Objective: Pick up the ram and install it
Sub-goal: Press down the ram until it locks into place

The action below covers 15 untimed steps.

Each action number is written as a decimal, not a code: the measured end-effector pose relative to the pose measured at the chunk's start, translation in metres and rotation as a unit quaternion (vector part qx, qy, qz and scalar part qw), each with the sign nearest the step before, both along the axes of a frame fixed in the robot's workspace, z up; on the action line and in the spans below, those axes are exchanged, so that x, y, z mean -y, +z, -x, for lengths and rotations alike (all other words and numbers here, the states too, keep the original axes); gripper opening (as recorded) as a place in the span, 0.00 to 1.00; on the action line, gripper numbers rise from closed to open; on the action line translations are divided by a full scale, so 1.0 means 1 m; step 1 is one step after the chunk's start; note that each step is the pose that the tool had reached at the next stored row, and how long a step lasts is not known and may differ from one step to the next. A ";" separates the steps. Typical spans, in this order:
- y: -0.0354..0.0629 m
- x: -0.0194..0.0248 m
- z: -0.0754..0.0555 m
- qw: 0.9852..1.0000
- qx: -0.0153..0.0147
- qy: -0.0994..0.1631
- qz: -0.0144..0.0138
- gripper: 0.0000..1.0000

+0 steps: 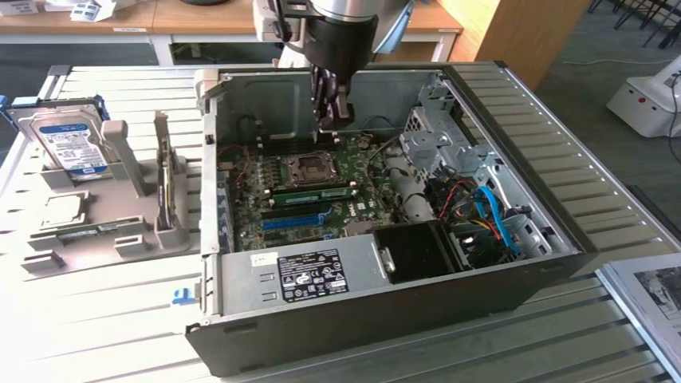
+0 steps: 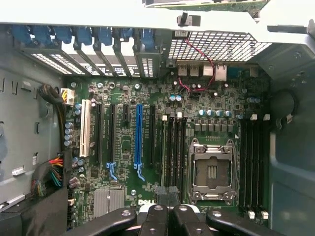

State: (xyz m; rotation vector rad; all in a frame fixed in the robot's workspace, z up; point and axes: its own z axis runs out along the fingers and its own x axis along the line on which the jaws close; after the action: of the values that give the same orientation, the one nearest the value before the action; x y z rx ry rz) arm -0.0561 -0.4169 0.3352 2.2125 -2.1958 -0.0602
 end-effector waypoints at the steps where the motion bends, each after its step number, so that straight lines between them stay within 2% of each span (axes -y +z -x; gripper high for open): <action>1: 0.0000 0.0000 -0.001 1.000 0.000 0.000 0.000 0.10; 15: 0.0000 0.0000 -0.002 1.000 0.000 0.000 0.000 0.10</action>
State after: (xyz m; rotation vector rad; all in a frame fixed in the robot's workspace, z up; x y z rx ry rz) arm -0.0537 -0.4169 0.3351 2.2133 -2.1950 -0.0602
